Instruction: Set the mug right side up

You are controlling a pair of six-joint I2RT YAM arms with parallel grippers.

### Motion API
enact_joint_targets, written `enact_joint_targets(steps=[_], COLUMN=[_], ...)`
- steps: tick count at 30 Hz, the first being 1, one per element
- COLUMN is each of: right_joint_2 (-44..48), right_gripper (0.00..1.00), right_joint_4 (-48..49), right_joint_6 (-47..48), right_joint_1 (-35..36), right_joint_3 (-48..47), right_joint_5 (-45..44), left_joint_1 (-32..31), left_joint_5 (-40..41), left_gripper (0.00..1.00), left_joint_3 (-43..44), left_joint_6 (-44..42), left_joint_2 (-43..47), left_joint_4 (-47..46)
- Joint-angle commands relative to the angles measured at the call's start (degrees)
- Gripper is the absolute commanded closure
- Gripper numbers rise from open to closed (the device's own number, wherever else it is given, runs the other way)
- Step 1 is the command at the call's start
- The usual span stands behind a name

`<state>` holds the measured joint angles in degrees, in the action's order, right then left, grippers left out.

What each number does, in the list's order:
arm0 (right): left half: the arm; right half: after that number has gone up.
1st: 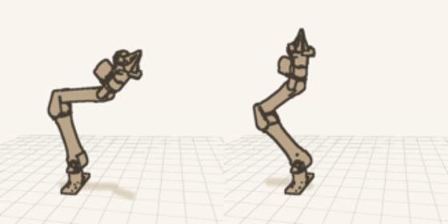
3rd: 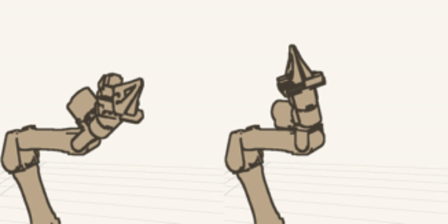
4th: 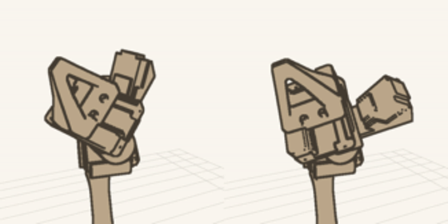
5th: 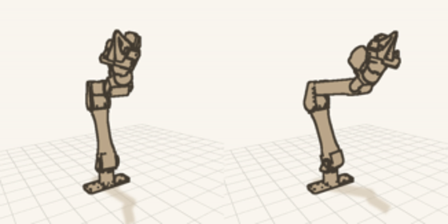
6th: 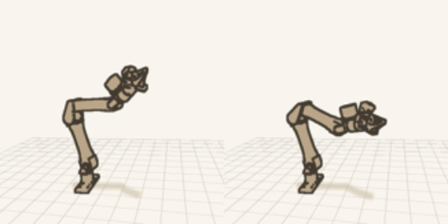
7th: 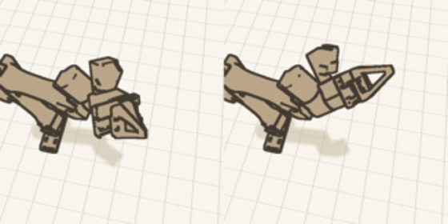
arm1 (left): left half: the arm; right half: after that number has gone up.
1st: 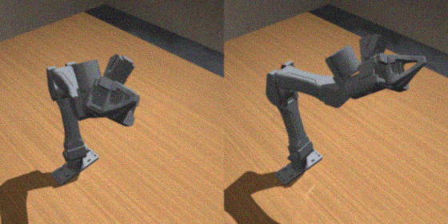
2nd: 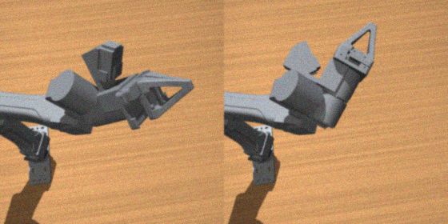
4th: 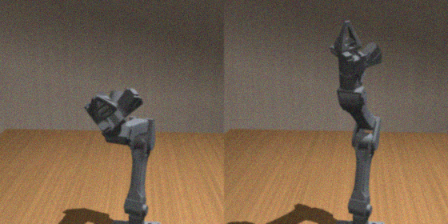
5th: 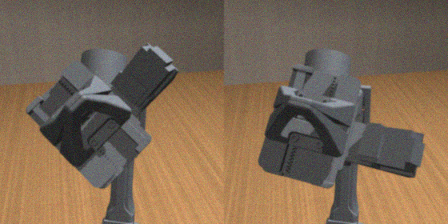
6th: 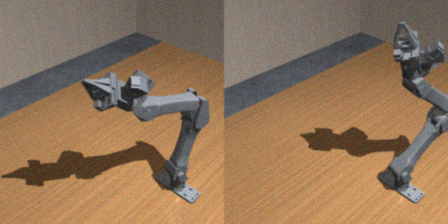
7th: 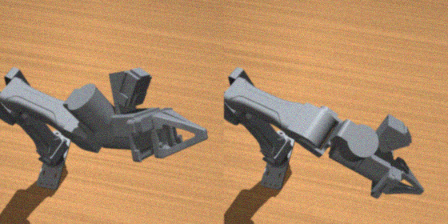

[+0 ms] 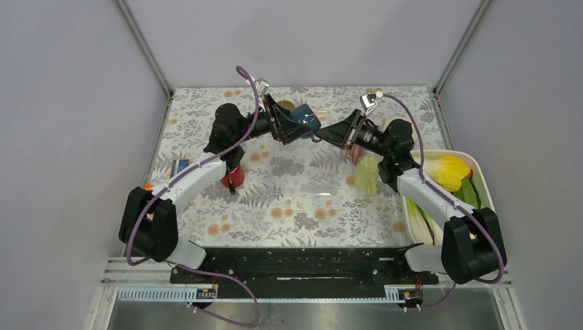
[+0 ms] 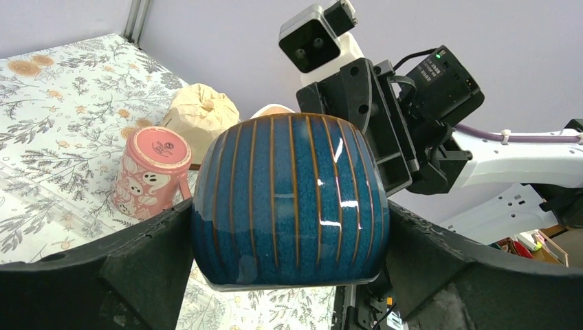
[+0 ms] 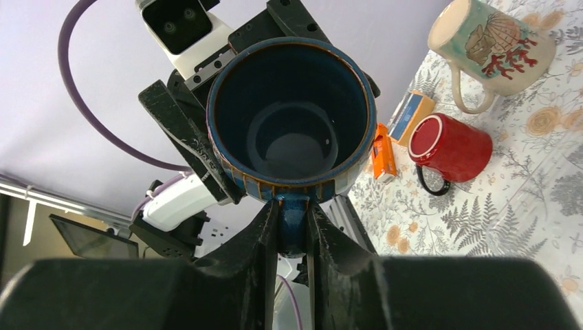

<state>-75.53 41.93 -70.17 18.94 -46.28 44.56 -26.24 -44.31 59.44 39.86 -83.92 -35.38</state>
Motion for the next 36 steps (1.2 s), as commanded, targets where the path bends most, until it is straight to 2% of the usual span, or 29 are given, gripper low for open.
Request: enact_joint_targets(steps=[1,14,19,21,24,29,30,31,34,36], right_joint_2=[4.19,3.69,3.4,3.01,1.82,0.92,0.83,0.78,1.03,1.08], right_gripper=[1.0,1.0,1.0,1.0,1.0,1.0,0.96,0.9,0.76,0.7], right_joint_4=[2.19,-3.29,-5.05,-5.55,-5.77,-6.0,-6.11,-6.42,-8.07,-9.46], right_joint_6=[6.58,11.75,14.37,15.05,14.97,15.0,15.1,15.42,16.92,17.96], right_joint_1=[-1.8,-0.8,1.24,1.85,2.34,3.25,3.43,3.75,4.53,5.05], right_joint_3=[-5.73,-6.26,-6.22,-6.55,-7.13,-7.33,-7.37,-7.56,-7.88,-8.11], right_joint_5=[-5.74,-2.76,-2.14,-2.04,-1.22,-0.81,-0.74,-0.74,-1.38,-1.82], left_joint_1=[-1.19,-0.76,-0.82,-0.83,-0.83,-0.83,-0.79,-0.83,-0.83,-0.83], left_joint_5=[-4.46,-3.98,-4.76,-5.16,-5.79,-6.29,-6.24,-6.17,-6.05,-6.03], left_gripper=[0.01,0.01,0.1,0.23,0.51,0.89,0.95,1.0,1.0,1.0], left_joint_3=[0.76,3.62,4.58,4.72,4.93,5.54,5.54,5.56,5.56,5.44], left_joint_6=[-0.87,-1.01,-0.34,0.2,1.22,1.78,1.8,1.87,1.96,1.91], left_joint_2=[2.27,0.99,-0.35,-0.69,-1.15,-1.3,-1.3,-1.26,-1.31,-1.29], left_joint_4=[3.73,7.08,6.74,5.97,4.85,4.77,4.78,4.79,4.94,4.88])
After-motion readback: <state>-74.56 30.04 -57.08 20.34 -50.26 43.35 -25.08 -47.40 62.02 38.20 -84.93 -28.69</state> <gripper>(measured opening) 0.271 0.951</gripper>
